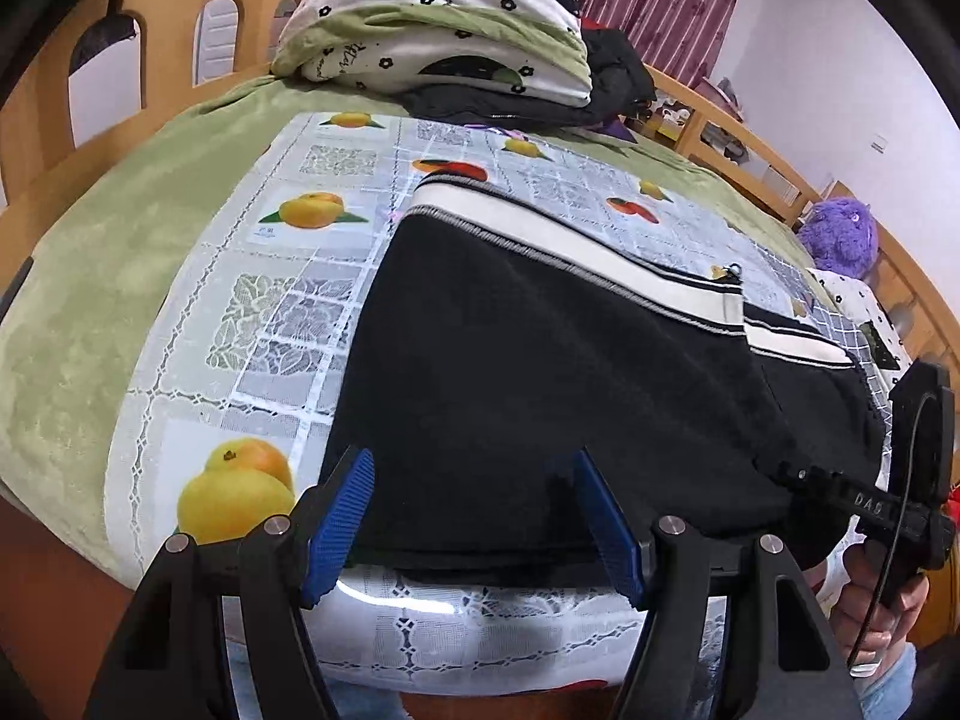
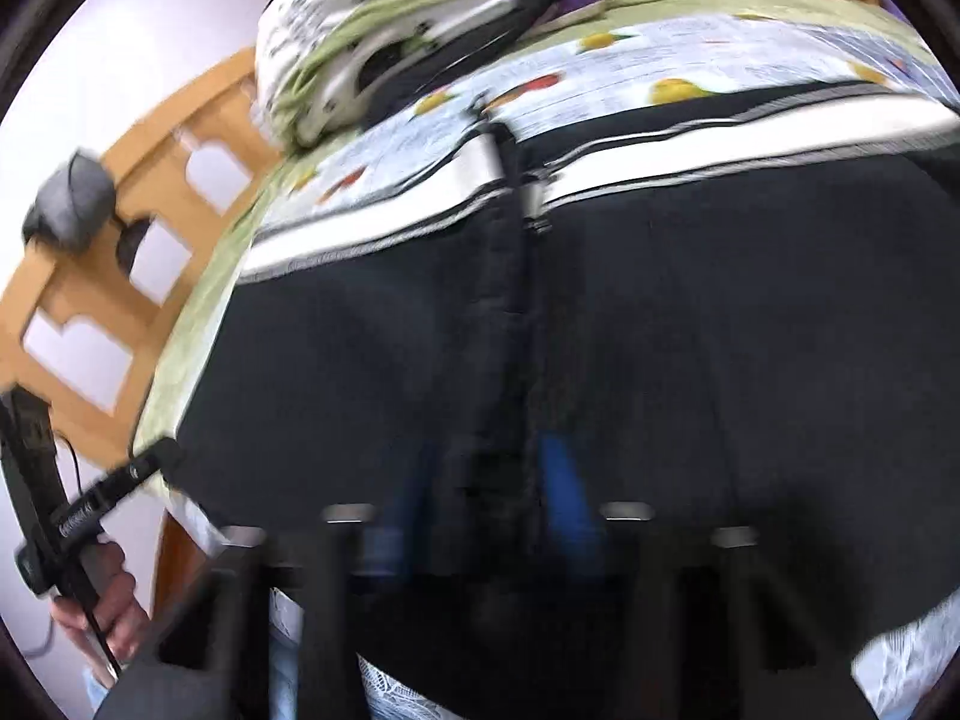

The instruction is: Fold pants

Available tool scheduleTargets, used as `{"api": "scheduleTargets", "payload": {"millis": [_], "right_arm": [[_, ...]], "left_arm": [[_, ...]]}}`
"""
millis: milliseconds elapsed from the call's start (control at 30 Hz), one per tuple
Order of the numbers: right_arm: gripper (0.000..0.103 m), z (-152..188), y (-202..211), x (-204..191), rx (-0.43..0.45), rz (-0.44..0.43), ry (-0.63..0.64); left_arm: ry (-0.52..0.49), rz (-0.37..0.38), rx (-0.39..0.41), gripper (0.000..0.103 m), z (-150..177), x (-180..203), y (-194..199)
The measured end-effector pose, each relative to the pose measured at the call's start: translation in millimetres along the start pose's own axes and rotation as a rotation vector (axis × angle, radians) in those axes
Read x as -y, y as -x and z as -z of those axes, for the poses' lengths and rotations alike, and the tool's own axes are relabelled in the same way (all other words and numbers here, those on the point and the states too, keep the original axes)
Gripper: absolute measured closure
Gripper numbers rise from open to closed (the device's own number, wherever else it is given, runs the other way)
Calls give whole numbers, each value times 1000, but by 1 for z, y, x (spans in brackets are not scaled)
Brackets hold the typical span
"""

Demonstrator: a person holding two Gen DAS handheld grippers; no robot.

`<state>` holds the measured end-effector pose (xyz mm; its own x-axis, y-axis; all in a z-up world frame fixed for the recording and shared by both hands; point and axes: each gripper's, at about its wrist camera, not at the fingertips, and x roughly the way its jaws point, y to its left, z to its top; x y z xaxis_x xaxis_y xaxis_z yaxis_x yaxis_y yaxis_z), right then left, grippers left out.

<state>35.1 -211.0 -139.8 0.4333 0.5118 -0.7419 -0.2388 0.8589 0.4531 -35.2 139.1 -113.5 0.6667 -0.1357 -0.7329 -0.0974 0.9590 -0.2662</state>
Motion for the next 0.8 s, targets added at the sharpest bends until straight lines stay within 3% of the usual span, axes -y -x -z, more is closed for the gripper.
{"api": "scheduleTargets", "payload": {"millis": [100, 167, 200, 300, 400, 467, 533, 567, 633, 733, 800], "right_arm": [[81, -3, 31, 7, 75, -221, -106], [81, 1, 39, 9, 96, -271, -130], [81, 3, 37, 8, 87, -255, -122], [78, 14, 2, 5, -12, -51, -52], [74, 19, 5, -6, 12, -12, 45], [73, 18, 18, -11, -6, 0, 98], [68, 18, 45, -2, 47, 15, 121], [59, 17, 60, 6, 84, 35, 120], [52, 16, 95, 37, 195, 149, 76], [46, 14, 141, 102, 314, 311, -90], [38, 6, 158, 154, 349, 364, -239]], "left_arm": [[-15, 18, 30, 36, -6, 7, 13], [-39, 7, 48, 36, -8, 13, 18], [-50, 4, 44, 36, -9, 16, 16], [-58, -35, -3, 36, -6, 23, -4], [-72, -111, -68, 36, 3, 29, -29], [-134, -167, -64, 36, 8, 39, -31], [-149, -160, -79, 36, 7, 45, -26], [-133, -136, -90, 36, 6, 44, -23], [-93, -92, -95, 36, 4, 42, -17], [-23, -31, -74, 36, 3, 42, -10], [18, 4, -55, 36, 4, 45, -9]]}}
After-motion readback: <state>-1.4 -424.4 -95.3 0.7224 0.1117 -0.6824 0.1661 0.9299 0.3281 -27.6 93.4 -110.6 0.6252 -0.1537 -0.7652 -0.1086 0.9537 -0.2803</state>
